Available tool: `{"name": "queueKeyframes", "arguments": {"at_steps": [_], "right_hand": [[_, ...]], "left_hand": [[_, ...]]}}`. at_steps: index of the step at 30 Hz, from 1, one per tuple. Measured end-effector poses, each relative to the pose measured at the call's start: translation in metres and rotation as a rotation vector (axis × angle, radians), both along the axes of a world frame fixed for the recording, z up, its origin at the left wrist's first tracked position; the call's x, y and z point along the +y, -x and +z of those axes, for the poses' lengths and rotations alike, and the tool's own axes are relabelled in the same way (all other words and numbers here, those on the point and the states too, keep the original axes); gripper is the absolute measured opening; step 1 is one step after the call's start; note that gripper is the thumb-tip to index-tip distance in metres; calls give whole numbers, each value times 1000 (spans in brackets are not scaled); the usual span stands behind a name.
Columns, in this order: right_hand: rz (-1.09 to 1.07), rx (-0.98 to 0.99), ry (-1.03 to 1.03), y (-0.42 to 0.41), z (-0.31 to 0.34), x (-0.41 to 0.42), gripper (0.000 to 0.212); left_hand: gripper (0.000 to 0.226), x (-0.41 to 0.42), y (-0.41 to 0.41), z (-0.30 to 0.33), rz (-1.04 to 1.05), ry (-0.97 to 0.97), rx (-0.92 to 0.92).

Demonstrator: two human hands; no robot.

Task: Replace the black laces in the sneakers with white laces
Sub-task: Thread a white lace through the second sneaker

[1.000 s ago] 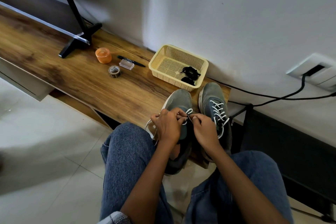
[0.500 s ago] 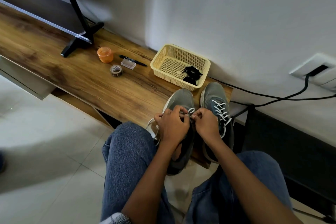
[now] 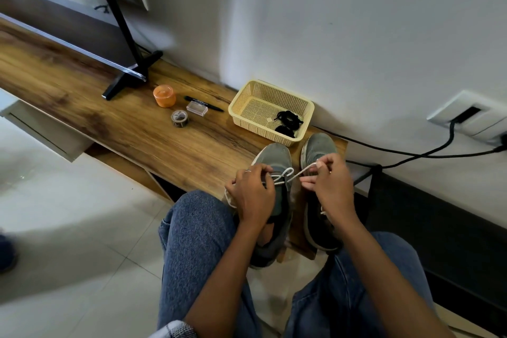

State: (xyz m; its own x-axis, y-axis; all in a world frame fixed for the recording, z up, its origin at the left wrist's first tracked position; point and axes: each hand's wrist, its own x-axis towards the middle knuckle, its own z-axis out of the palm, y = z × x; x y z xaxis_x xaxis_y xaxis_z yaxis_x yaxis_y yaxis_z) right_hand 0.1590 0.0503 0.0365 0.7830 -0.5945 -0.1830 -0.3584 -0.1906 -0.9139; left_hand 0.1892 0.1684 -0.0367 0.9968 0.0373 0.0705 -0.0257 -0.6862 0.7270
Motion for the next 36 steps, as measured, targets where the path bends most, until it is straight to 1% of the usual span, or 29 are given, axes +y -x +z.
{"name": "queueKeyframes", "arguments": {"at_steps": [3,5,6,9,11,13,15,19,22,26,30,36], "right_hand": [[-29,-79,-76,-2,18,-4,20],[-31,-121,-73,-6,30,-6,21],[-28,-144,-66,-7,36,-6,22],[-27,-210,-43,-12,54,-7,24],[-22,-256,-28,-14,67,-9,24],[-14,-310,-30,-17,81,-11,24],[-12,-351,-25,-18,94,-14,22],[-2,-429,-2,-13,114,-15,17],[-17,-498,6,-6,129,-17,22],[-16,-568,41,2,140,-18,23],[-30,-639,76,6,151,-15,21],[-67,-787,121,9,176,-16,20]], "left_hand": [[11,3,4,4,84,43,-11],[10,6,8,3,120,43,-12],[14,9,11,3,123,43,-3],[42,15,22,4,90,65,40],[60,20,30,5,40,62,107],[70,21,35,2,-5,41,203],[75,22,38,-1,-10,47,275],[70,21,38,-1,35,132,348],[70,20,37,-3,30,127,365],[61,20,36,-7,-16,143,350],[53,19,35,-7,-50,118,337],[51,21,34,-7,-59,89,334]]}}
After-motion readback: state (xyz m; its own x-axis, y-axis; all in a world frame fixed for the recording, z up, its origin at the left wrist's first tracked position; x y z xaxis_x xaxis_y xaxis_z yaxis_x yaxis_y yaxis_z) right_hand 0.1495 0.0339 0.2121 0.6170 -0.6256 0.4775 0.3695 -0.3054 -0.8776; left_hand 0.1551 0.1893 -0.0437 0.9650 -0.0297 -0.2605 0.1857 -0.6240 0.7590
